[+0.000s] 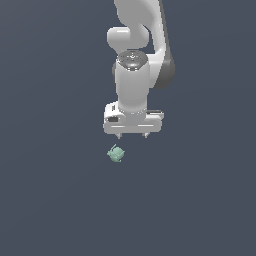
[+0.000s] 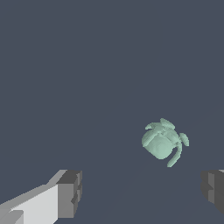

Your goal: Pick up the object and move it to a goal position.

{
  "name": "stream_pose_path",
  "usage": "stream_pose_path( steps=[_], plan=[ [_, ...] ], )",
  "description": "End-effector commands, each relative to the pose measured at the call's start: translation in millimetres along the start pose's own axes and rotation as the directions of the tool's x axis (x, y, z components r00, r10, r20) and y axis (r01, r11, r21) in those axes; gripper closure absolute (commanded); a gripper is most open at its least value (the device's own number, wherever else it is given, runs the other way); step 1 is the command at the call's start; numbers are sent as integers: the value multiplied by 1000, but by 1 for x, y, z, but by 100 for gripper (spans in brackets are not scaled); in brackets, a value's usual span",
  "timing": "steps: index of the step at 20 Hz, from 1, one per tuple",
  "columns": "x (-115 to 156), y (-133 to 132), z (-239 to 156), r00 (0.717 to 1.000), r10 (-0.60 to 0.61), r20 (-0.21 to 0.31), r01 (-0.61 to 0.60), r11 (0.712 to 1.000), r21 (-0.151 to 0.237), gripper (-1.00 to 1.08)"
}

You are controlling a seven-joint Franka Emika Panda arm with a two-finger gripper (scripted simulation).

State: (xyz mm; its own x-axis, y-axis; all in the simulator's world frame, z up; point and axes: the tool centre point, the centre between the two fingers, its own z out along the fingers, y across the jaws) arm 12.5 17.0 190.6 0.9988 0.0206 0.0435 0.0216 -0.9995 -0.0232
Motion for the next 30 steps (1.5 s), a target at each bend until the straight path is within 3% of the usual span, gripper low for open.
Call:
stream_pose_path(
  steps=[1,17,25,30],
  plan=[
    [0,0,0,1000,0,0,0,1000,0,-92],
    [0,-7,-6,999,-43,-13,42,999,-24,-92],
    [1,4,10,998,68,-6,-68,997,-19,-92],
    [1,18,28,981,194,3,-194,981,-17,-92]
  ],
)
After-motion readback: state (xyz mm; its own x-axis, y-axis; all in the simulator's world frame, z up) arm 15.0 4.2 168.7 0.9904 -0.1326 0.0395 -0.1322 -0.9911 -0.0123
